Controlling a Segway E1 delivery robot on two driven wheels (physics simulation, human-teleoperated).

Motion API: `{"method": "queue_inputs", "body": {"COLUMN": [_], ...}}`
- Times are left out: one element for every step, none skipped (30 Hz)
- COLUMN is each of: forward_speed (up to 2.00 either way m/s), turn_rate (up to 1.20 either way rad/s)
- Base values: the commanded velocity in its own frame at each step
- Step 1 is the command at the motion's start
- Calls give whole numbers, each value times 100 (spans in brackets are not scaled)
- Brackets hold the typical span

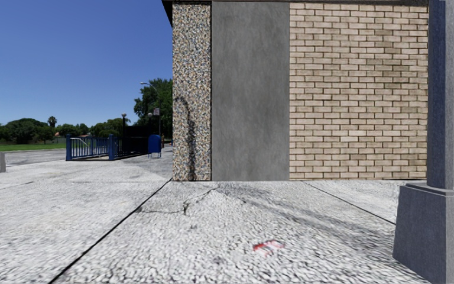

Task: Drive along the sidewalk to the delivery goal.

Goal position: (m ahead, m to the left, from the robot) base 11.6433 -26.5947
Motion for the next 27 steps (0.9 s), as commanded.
{"method": "queue_inputs", "body": {"forward_speed": [116, 116, 116, 116, 116, 116, 116, 116, 116, 116, 116, 116, 116, 116, 116, 116, 116, 116, 116, 116, 116, 116, 116, 115, 115, 115, 115], "turn_rate": [0, 0, 0, 0, 0, 0, 0, 0, 0, 0, 0, 0, 0, 0, 0, 0, 0, 0, 0, 0, 0, -18, -39, -61, -61, -71, -74]}}
